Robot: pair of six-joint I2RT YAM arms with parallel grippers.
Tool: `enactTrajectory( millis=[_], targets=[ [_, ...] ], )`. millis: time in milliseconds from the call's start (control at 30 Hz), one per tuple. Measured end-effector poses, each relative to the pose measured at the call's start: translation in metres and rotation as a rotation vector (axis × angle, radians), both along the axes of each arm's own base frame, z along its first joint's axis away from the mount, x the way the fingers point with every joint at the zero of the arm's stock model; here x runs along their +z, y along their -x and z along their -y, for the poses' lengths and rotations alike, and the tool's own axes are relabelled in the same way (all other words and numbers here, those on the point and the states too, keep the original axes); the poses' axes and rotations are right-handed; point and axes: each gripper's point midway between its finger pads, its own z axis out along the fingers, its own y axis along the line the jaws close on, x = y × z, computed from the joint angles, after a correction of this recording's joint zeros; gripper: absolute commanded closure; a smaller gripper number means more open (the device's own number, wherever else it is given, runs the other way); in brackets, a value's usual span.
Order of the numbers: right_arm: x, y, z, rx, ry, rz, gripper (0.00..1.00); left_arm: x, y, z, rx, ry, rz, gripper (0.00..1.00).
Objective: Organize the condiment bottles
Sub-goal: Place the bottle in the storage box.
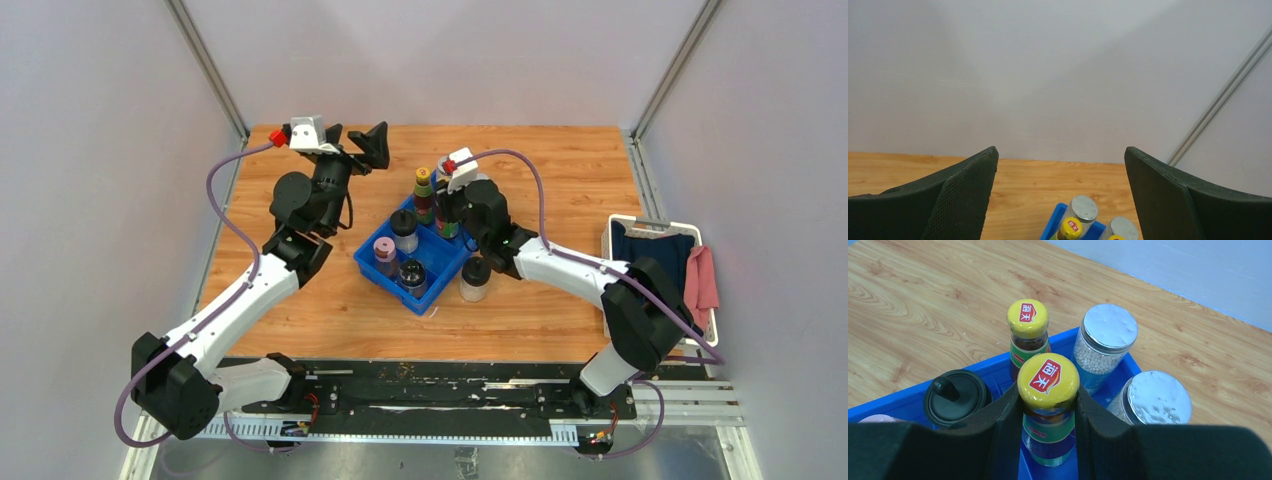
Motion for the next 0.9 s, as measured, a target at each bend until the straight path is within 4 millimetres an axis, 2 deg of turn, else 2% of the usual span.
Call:
enactTrajectory(
  millis=[433,667,900],
  targets=[
    [-0.029,0.007,0.009,-0.012,-0.016,-0.021,1.00,-0.011,0.000,0.002,-0.008,0.003,-0.002,0.00],
    [-0.028,0.008,0.012,-0.019,-0.035,0.000,0.99,-0.012,0.000,0.002,-0.010,0.010,0.004,0.00],
    [-0.030,0.012,0.020,-0.039,-0.037,0.005,0.68,-0.011,0.001,0.003,-0.017,0.021,0.007,0.00]
  ],
)
